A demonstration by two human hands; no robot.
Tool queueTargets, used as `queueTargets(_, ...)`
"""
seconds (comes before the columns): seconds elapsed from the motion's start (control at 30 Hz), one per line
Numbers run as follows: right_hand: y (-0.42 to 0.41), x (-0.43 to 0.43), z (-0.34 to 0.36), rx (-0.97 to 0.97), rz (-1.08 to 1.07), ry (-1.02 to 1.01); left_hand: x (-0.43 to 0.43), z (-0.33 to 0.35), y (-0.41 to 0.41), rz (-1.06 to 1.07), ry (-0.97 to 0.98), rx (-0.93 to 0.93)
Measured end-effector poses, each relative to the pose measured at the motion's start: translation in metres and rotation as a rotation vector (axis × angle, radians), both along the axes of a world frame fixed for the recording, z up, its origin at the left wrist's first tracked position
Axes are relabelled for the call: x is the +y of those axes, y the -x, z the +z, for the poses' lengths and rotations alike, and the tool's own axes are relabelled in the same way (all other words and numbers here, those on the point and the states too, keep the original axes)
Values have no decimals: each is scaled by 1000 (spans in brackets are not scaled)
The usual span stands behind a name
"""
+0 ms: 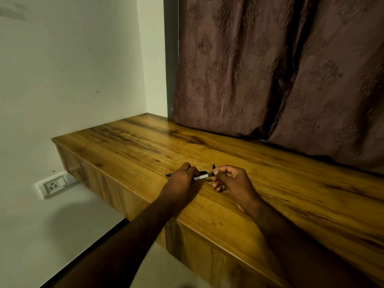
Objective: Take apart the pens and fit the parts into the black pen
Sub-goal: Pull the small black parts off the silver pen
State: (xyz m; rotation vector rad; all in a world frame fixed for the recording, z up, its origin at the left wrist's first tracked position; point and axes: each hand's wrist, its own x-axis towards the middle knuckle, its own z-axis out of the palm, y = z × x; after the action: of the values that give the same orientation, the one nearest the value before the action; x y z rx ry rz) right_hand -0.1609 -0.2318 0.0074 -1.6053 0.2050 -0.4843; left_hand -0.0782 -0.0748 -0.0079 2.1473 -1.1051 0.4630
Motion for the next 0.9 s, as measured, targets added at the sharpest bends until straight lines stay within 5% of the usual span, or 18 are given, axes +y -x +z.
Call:
queueTargets(0.67,7,1,2,-8,-39,267,9,0,1,-35,24,8)
queueTargets(0.9,12,-12,12,-64,-107,181,12,-1,-6,39,53,62)
